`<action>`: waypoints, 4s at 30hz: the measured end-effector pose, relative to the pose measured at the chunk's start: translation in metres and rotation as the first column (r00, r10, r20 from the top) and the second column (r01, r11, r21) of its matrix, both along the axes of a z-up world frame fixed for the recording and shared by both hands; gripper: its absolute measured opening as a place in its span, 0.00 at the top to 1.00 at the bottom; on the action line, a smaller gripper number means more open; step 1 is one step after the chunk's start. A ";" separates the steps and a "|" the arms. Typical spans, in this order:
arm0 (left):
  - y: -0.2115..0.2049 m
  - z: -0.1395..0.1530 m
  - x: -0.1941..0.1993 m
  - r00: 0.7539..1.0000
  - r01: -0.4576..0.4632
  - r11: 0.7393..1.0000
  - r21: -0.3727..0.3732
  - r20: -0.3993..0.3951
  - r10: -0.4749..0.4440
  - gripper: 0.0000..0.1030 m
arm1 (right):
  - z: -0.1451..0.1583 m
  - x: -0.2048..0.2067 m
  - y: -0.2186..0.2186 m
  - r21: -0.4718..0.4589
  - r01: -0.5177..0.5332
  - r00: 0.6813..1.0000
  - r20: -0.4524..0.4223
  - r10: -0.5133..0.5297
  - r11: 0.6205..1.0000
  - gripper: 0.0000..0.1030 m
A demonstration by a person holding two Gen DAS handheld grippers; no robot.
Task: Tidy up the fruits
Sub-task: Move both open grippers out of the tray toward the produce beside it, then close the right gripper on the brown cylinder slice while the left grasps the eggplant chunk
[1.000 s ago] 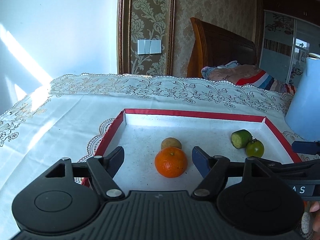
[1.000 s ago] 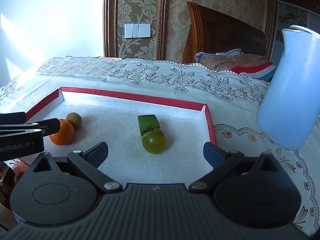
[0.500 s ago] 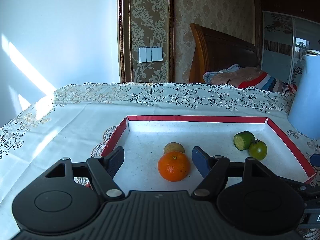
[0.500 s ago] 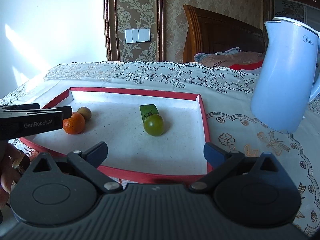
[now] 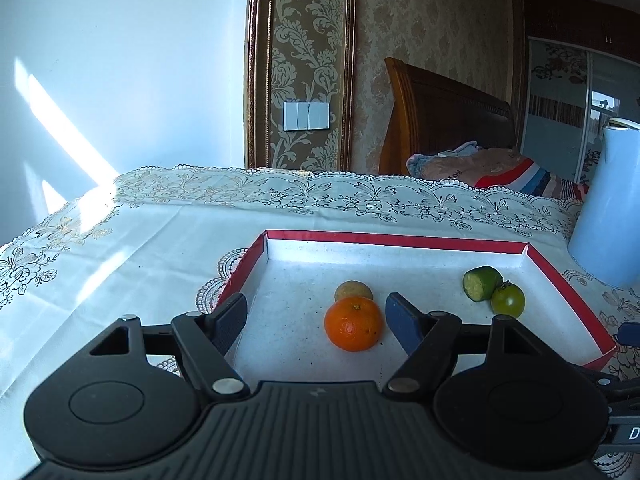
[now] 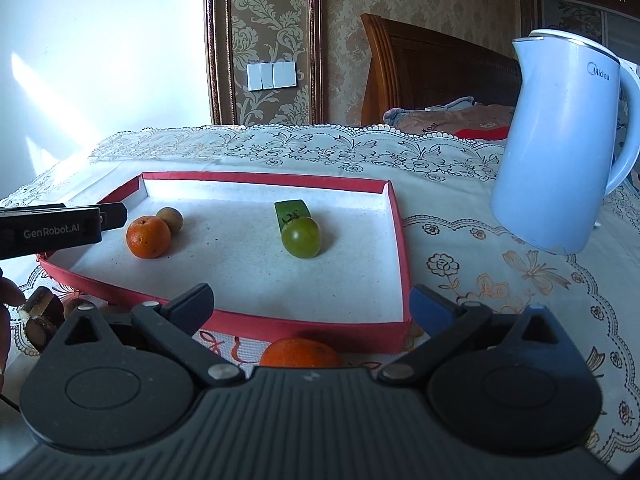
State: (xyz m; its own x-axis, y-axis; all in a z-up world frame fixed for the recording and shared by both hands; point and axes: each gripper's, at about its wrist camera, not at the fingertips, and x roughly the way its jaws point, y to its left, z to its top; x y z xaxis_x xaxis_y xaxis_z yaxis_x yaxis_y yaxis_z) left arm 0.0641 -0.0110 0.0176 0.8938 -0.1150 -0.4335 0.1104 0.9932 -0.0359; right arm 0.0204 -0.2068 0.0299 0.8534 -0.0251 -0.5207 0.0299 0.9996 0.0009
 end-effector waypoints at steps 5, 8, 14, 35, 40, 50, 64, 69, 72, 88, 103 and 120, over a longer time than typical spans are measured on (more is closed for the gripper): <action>0.010 0.001 -0.011 1.000 -0.005 1.000 -0.020 0.008 0.005 0.23 | -0.001 -0.001 0.000 0.008 0.000 1.000 -0.003 0.000 1.000 0.00; 0.013 0.000 -0.019 1.000 -0.009 1.000 -0.012 0.021 0.009 0.23 | -0.002 -0.001 -0.001 0.009 0.002 1.000 -0.006 -0.002 1.000 0.00; 0.023 -0.002 -0.032 1.000 0.008 1.000 -0.020 0.018 -0.008 0.23 | -0.004 -0.006 0.000 0.007 0.002 1.000 -0.008 -0.002 1.000 0.00; 0.024 -0.014 -0.076 0.996 0.077 0.995 0.061 0.044 -0.080 0.20 | -0.008 -0.021 -0.002 0.036 0.001 1.000 0.003 -0.001 0.999 0.00; 0.017 -0.018 -0.085 0.992 0.109 0.988 0.110 0.046 -0.115 0.20 | -0.009 -0.024 0.000 0.034 -0.005 1.000 0.002 0.005 0.999 0.00; 0.016 -0.023 -0.084 0.992 0.122 0.985 0.119 0.007 -0.124 0.19 | -0.012 -0.040 -0.002 0.059 -0.016 1.000 0.005 0.015 0.998 0.00; 0.018 -0.029 -0.078 0.982 0.179 0.979 0.099 -0.079 -0.171 0.17 | -0.015 -0.062 -0.004 0.052 -0.042 0.999 0.013 0.041 0.998 0.00; 0.016 -0.031 -0.079 0.982 0.181 0.977 0.109 -0.083 -0.172 0.15 | -0.015 -0.062 -0.005 0.060 -0.043 0.999 0.013 0.043 0.997 0.00; 0.016 -0.030 -0.081 0.983 0.180 0.978 0.108 -0.068 -0.173 0.15 | -0.016 -0.062 -0.005 0.061 -0.045 0.999 0.013 0.044 0.997 0.00; 0.007 -0.028 -0.090 0.972 0.234 0.961 0.149 -0.033 -0.232 0.15 | -0.017 -0.062 -0.003 0.056 -0.048 0.999 0.007 0.048 0.997 0.00; -0.001 -0.031 -0.097 0.947 0.320 0.932 0.170 -0.051 -0.316 0.15 | -0.017 -0.062 -0.003 0.053 -0.050 0.999 0.004 0.050 0.997 0.00; 0.001 -0.039 -0.080 0.955 0.278 0.950 0.143 -0.144 -0.258 0.24 | -0.016 -0.064 -0.006 0.063 -0.046 0.999 0.008 0.046 0.997 0.00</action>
